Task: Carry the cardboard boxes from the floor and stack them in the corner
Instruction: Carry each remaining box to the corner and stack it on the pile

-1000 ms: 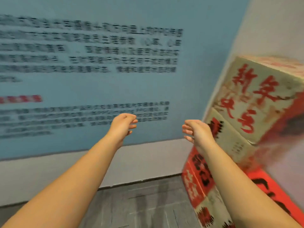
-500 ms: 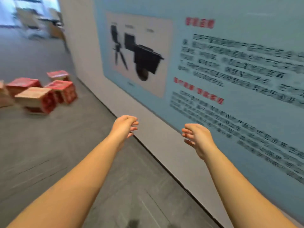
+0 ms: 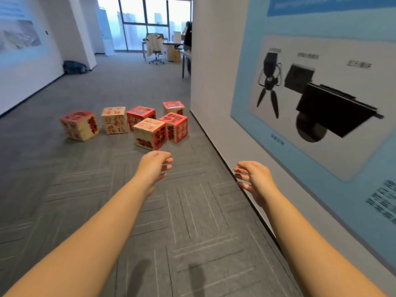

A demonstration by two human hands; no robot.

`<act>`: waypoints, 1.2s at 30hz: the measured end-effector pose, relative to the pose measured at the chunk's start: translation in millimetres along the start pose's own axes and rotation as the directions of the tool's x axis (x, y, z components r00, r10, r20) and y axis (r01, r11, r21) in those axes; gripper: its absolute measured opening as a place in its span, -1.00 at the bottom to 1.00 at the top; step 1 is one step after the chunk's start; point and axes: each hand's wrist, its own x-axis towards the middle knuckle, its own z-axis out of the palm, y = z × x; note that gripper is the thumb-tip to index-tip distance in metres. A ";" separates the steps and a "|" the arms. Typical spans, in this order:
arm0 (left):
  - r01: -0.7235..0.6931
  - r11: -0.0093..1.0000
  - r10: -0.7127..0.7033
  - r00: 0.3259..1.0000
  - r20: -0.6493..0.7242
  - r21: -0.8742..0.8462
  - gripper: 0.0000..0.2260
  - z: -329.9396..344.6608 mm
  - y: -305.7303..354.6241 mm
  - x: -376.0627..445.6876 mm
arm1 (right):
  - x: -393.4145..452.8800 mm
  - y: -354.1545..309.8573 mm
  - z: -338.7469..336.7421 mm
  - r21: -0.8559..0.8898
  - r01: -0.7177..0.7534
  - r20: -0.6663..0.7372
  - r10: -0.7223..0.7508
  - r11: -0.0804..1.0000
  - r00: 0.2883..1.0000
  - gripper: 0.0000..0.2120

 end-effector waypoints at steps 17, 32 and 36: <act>0.048 0.994 -0.074 0.960 -0.269 -0.102 -0.87 -11.9 43.8 305.1 | 331.7 -53.2 158.9 -0.073 0.010 0.215 0.006 0.997 0.977 -0.82; 0.054 0.989 -0.087 0.963 -0.255 -0.136 -0.87 41.6 101.8 604.4 | 616.1 -107.4 241.3 -0.105 0.007 0.205 0.015 0.994 0.979 -0.84; 0.080 0.986 -0.118 0.955 -0.271 -0.148 -0.92 34.6 111.7 706.3 | 705.9 -119.0 292.8 -0.137 -0.008 0.189 0.034 0.991 0.981 -0.85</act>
